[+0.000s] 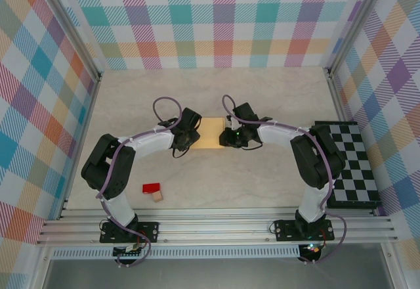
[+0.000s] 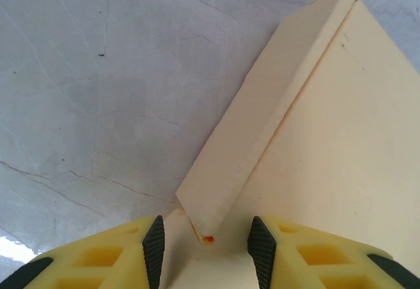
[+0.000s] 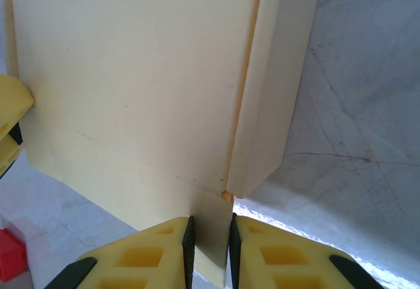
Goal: Fold the paper box
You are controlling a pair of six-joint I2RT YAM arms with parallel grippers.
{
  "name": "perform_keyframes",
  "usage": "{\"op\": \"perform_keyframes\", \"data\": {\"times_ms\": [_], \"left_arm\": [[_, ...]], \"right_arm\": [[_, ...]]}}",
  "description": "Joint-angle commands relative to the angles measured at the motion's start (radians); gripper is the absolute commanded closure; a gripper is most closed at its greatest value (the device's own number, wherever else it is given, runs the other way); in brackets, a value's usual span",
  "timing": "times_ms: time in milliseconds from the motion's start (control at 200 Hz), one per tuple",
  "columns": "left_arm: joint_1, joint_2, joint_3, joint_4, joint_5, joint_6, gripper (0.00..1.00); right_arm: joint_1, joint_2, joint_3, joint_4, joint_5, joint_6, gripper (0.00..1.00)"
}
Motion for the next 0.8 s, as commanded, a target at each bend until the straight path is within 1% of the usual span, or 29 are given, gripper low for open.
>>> {"op": "perform_keyframes", "data": {"times_ms": [0, 400, 545, 795], "left_arm": [[0.003, 0.063, -0.041, -0.061, 0.046, 0.023, 0.57], [0.009, 0.067, -0.036, -0.068, 0.035, 0.031, 0.57], [0.011, 0.073, -0.032, -0.068, 0.037, 0.031, 0.57], [0.011, 0.080, -0.034, -0.063, 0.039, 0.030, 0.57]], "right_arm": [[0.006, 0.000, 0.031, -0.048, 0.044, -0.033, 0.75], [0.007, -0.010, 0.081, -0.152, 0.060, -0.006, 0.74], [0.007, 0.003, 0.083, -0.143, 0.071, -0.025, 0.75], [0.007, 0.009, 0.048, -0.059, 0.054, -0.039, 0.76]]}}
